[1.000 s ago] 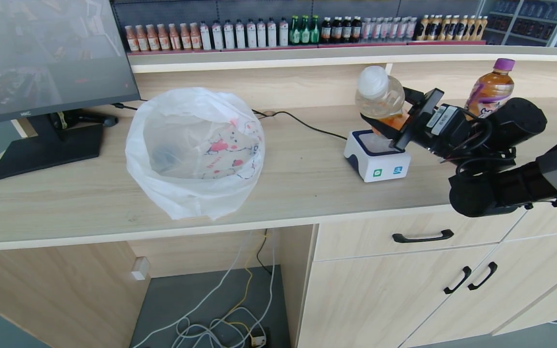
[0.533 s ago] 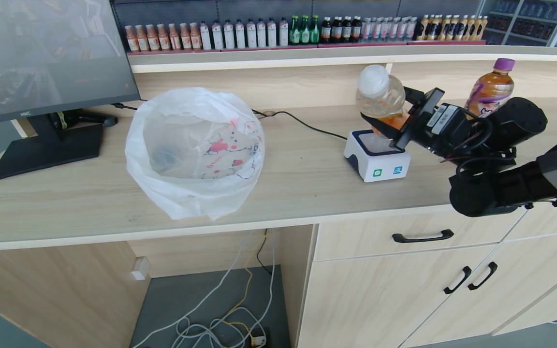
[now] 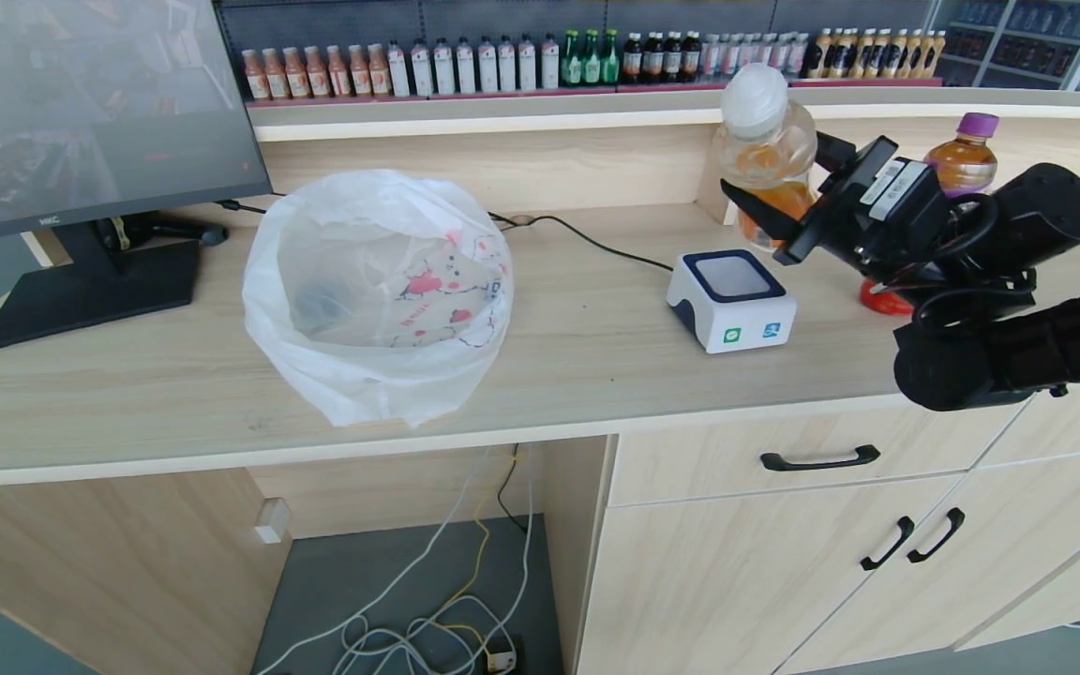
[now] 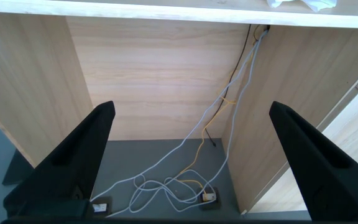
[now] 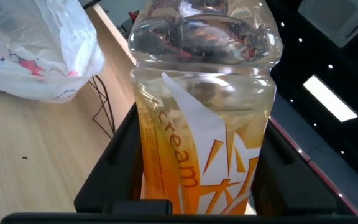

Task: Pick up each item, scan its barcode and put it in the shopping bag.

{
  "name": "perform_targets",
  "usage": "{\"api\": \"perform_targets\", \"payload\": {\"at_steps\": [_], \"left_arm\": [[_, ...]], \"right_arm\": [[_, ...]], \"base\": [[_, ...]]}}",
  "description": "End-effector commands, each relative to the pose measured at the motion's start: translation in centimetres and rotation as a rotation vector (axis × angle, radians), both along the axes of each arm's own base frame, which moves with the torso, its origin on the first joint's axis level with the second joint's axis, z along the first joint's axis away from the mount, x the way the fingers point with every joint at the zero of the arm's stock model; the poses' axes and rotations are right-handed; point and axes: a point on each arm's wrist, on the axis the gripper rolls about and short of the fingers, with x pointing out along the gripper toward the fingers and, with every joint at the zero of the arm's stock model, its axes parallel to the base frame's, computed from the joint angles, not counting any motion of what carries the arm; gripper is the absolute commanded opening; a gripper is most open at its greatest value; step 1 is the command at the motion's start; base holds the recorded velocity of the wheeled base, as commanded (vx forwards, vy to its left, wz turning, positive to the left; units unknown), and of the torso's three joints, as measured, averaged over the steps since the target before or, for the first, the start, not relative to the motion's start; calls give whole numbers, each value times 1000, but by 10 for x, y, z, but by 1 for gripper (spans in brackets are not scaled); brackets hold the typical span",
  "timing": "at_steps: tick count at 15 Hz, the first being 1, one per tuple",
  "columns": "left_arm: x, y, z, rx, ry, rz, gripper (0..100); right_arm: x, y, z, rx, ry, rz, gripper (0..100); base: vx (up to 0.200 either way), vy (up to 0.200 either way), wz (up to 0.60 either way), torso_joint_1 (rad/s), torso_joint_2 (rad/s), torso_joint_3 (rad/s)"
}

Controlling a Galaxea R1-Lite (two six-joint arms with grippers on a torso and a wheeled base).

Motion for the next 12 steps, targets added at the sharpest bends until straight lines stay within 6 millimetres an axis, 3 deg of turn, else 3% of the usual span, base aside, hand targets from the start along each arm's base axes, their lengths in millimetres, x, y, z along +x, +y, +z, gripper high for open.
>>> {"api": "perform_targets", "payload": {"at_steps": [1, 5, 12], "left_arm": [[0, 0, 0, 0, 0, 0, 100], [0, 0, 0, 0, 0, 0, 100], [0, 0, 0, 0, 0, 2, 100]], "right_arm": [[-19, -2, 20, 32, -26, -17, 0], [-56, -10, 15, 175, 114, -75, 0], [-93, -18, 19, 436, 276, -111, 0]], "base": [[0, 0, 0, 0, 0, 0], [0, 0, 0, 0, 0, 0], [0, 0, 0, 0, 0, 0]]}}
